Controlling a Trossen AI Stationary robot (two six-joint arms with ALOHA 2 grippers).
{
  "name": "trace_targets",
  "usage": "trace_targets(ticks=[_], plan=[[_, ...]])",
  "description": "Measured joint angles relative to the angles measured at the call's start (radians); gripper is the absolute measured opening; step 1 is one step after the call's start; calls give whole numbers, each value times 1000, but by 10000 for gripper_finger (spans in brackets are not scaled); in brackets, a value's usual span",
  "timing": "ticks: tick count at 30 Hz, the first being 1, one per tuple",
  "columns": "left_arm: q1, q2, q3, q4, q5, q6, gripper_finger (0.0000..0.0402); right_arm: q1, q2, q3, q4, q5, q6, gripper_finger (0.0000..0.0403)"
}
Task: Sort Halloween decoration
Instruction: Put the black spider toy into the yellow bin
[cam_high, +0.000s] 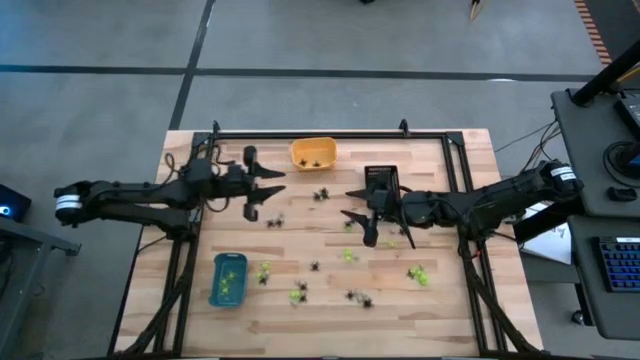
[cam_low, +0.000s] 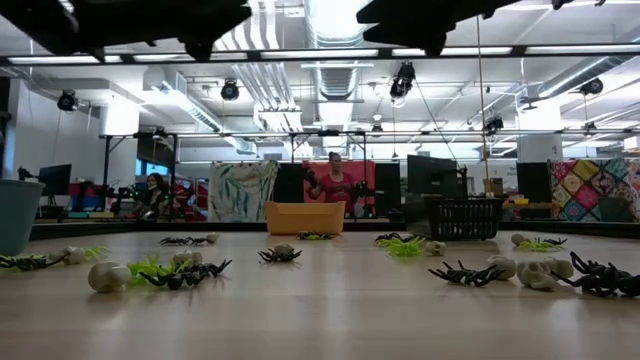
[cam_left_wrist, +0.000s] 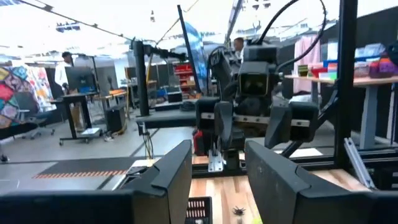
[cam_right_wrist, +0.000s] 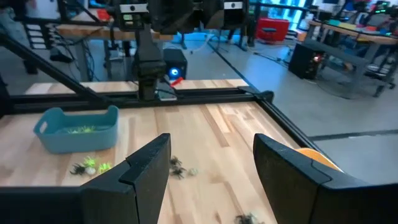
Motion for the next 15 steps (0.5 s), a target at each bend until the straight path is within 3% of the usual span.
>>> trace_targets(ticks=[9,15], plan=[[0,-162,-75,-28,0,-56,132,-48,-6,29,-56,-13,170,221],[0,-207,-84,-99,-2,-76,132,-55,33,200,-439,-94,386,221]])
